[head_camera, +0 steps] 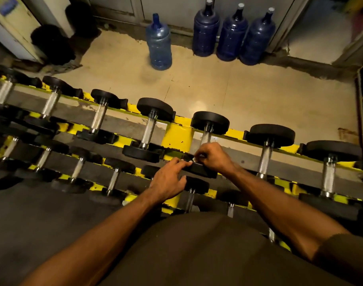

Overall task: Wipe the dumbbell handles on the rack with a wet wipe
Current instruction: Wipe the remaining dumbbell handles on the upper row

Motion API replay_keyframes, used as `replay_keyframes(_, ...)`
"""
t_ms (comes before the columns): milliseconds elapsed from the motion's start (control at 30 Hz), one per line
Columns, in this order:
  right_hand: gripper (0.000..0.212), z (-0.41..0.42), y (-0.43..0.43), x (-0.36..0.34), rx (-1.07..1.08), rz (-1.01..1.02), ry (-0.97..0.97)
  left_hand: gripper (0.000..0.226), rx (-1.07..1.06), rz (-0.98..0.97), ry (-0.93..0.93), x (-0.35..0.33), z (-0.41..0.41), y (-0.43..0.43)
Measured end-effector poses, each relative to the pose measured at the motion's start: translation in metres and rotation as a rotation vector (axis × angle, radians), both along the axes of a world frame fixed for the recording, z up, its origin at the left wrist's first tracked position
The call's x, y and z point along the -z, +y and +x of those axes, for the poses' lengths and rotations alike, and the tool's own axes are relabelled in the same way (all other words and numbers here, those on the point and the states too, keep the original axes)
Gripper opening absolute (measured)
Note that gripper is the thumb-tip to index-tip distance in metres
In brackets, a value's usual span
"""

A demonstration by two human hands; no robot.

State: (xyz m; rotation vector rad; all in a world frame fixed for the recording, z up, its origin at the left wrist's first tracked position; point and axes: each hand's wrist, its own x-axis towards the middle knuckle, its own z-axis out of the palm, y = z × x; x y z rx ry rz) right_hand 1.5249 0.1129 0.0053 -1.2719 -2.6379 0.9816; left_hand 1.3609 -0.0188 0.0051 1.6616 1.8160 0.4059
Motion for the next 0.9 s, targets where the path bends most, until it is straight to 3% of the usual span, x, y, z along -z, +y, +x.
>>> replay_keyframes(67, 0.014, -0.013, 0.005, 0.0, -0.05, 0.031, -0.099, 0.055, 0.038, -0.003, 0.011, 0.0, -0.004, 0.002)
replay_keyframes(200, 0.022, -0.046, 0.017, -0.009, -0.246, 0.266, -0.558, 0.062, 0.196, 0.004, 0.079, 0.001, -0.016, 0.009)
replay_keyframes(300, 0.019, -0.059, 0.022, -0.013, -0.324, 0.21, -0.69, 0.062, 0.255, 0.008, 0.107, 0.003, -0.021, 0.011)
replay_keyframes(500, 0.012, -0.021, 0.015, -0.012, -0.121, 0.051, -0.322, 0.057, 0.215, 0.051, 0.043, 0.009, -0.018, 0.009)
replay_keyframes(667, 0.007, 0.02, -0.005, 0.011, 0.515, -0.467, 0.106, 0.049, 0.201, 0.115, 0.035, 0.008, -0.015, 0.013)
replay_keyframes(767, 0.007, 0.011, -0.002, 0.018, 0.723, -0.6, 0.143, 0.044, 0.202, 0.139, 0.054, 0.007, -0.013, 0.017)
replay_keyframes(900, 0.004, 0.002, 0.003, 0.027, 0.831, -0.598, 0.045, 0.036, 0.192, 0.156, 0.058, 0.005, -0.016, 0.024)
